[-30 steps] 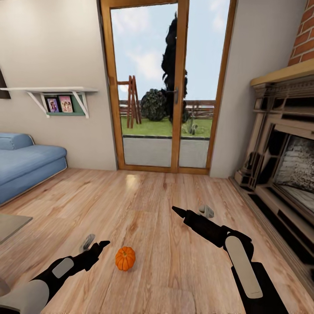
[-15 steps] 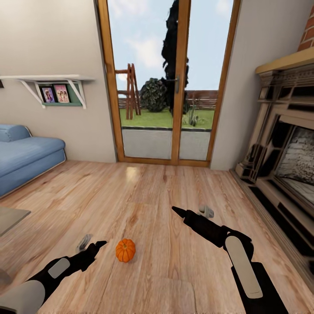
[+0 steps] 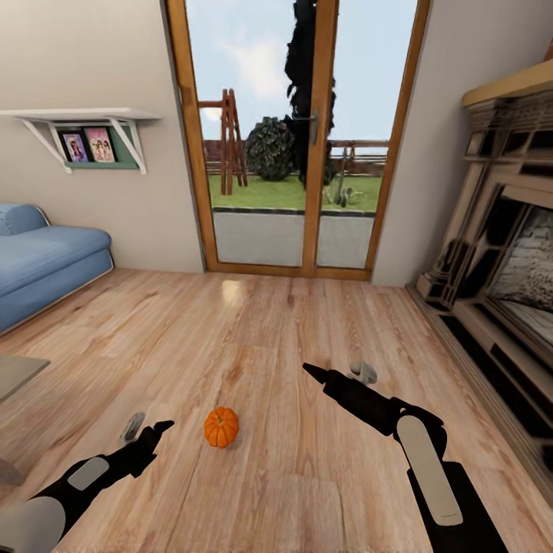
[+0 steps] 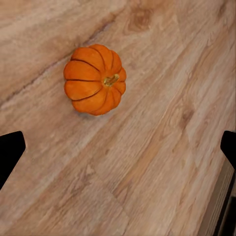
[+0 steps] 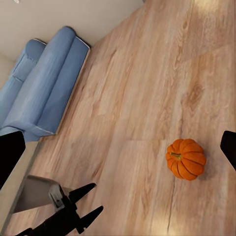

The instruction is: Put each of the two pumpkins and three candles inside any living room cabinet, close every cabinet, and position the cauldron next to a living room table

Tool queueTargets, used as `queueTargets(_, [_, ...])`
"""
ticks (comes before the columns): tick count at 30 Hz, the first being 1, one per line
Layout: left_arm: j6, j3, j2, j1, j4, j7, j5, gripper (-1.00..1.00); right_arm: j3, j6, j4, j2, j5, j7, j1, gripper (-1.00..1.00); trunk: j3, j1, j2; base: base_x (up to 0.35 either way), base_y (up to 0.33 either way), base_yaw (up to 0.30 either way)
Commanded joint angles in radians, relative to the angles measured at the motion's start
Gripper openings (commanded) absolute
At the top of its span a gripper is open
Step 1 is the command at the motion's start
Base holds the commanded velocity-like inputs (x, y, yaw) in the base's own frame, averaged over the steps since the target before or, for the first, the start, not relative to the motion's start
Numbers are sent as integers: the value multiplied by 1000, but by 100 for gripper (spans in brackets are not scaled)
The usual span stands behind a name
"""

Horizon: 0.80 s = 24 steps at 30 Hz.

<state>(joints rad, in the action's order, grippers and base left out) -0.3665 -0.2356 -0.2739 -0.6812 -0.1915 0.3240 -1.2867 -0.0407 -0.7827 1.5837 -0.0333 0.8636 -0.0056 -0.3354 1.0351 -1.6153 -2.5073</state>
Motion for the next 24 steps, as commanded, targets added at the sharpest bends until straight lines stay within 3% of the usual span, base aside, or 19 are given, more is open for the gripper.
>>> queueTargets(1, [-2,-8,-1,0,1,2,-11,100,1,-4,1,0,1,-1,-1,100,5,0,-1,0,0,0])
queueTargets(17, [3,-9,-1,2,1,3,-11,100,2,-5,1,0,6,24,-1,100,67,-7,-4,0,0,0])
queueTargets(24, [4,-10,3,1,0,3,-8,100,32,-55,1,3,77,94,-1,100,94,-11,-6,0,0,0])
